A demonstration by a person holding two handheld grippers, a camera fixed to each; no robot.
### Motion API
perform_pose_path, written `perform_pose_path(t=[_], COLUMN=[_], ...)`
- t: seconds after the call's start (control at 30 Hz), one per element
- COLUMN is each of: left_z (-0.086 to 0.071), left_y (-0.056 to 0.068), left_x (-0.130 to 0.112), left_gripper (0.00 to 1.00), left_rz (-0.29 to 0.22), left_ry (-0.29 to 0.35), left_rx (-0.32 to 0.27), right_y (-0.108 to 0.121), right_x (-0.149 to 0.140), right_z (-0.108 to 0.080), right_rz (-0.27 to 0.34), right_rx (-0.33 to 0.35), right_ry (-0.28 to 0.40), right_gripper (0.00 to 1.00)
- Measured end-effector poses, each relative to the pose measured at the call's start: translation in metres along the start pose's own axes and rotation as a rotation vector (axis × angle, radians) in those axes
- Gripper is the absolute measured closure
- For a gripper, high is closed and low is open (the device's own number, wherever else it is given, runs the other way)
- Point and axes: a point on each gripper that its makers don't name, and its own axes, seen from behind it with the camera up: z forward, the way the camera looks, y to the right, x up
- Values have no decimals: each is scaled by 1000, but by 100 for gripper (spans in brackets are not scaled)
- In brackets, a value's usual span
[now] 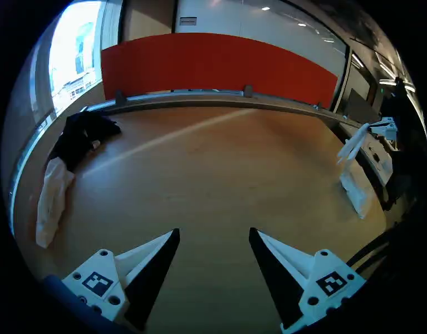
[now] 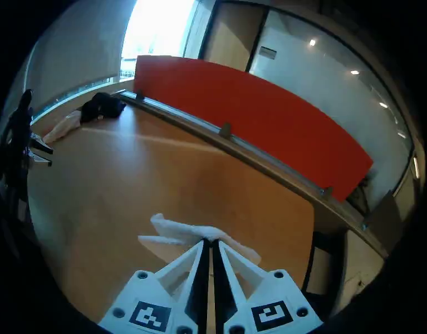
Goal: Fold towel
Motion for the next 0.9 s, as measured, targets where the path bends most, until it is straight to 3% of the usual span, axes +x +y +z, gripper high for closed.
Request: perform_pose_path(t=[0.47,0.9], left_z=[6,4], left_y=[22,35], left_x=[2,-6], left_gripper=[8,8], left_rz=[22,51], left_ry=[-9,-21], left_rx=[-17,-34], right_y=[13,17], right_x=[-41,-107], right_z=[-22,-53], right_rz=[43,82], right_rx=[-15,-61], right_ry=[-28,-103], right_gripper=[97,97])
